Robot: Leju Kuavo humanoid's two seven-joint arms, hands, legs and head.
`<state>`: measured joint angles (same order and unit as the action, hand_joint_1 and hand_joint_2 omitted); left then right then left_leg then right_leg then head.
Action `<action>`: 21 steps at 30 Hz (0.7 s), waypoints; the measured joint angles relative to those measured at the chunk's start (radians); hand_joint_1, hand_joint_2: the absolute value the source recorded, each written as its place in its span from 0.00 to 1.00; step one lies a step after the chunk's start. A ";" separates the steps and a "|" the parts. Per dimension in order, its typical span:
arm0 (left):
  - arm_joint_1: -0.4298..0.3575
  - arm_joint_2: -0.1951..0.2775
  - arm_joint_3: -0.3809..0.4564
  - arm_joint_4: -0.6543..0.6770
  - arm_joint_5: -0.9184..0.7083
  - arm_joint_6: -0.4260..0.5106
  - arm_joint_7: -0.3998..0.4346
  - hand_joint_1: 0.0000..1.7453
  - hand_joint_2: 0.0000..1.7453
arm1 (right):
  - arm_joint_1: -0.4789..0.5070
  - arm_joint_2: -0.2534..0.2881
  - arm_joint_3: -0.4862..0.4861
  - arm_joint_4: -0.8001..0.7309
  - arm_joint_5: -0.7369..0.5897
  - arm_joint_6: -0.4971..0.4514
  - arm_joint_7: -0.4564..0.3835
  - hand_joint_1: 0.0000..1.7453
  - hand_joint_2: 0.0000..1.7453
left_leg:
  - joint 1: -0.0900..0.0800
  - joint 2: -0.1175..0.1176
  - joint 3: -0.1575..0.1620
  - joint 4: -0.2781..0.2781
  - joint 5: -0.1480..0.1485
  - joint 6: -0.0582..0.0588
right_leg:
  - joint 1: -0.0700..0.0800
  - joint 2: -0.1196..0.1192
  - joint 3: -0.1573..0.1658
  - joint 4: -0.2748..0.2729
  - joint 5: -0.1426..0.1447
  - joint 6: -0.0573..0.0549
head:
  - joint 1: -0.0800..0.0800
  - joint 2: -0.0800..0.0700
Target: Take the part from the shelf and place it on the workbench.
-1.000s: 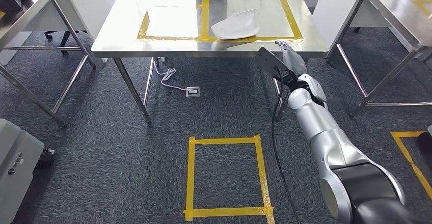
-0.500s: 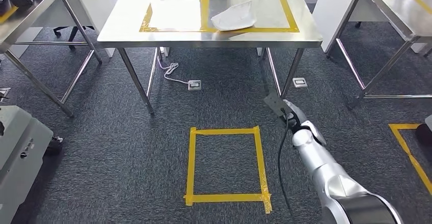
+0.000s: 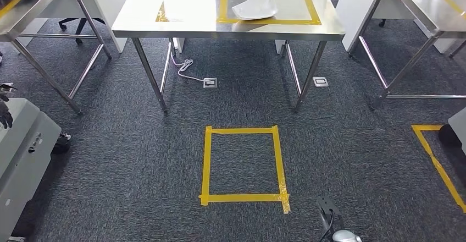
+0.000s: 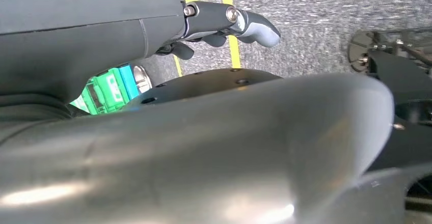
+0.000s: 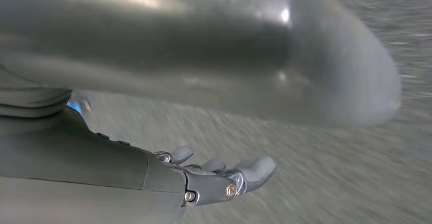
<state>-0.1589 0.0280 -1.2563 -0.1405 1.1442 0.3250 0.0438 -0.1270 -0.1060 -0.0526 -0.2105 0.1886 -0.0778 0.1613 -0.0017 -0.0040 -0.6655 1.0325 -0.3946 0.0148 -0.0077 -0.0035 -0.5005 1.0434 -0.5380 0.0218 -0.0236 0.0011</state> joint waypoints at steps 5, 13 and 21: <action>0.002 0.002 -0.003 0.002 0.011 0.000 -0.002 0.00 0.00 | 0.063 0.038 -0.087 0.016 -0.076 -0.013 0.070 0.00 1.00 | 0.003 0.003 -0.017 0.019 -0.022 -0.033 | 0.000 -0.002 -0.017 -0.044 0.029 -0.041 | -0.001 0.000; 0.006 0.003 -0.004 0.002 0.028 0.000 -0.015 0.00 0.00 | 0.086 0.109 -0.227 0.021 -0.182 0.000 0.047 0.00 1.00 | 0.005 0.002 0.080 0.150 -0.125 -0.040 | 0.000 -0.004 -0.131 -0.032 0.117 -0.042 | -0.002 0.000; 0.003 0.005 -0.006 0.004 0.022 0.000 -0.015 0.00 0.00 | 0.093 0.133 -0.267 0.025 -0.196 0.006 0.043 0.00 1.00 | 0.003 0.007 0.168 -0.049 -0.121 0.011 | -0.004 0.003 -0.171 0.024 0.085 0.000 | 0.000 0.000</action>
<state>-0.1561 0.0326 -1.2622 -0.1368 1.1664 0.3250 0.0291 -0.0343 0.0270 -0.3199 -0.1854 -0.0069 -0.0716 0.2045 0.0011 0.0034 -0.4973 0.9833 -0.5154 0.0256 -0.0117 -0.0007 -0.6718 1.0675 -0.4534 0.0214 -0.0236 0.0011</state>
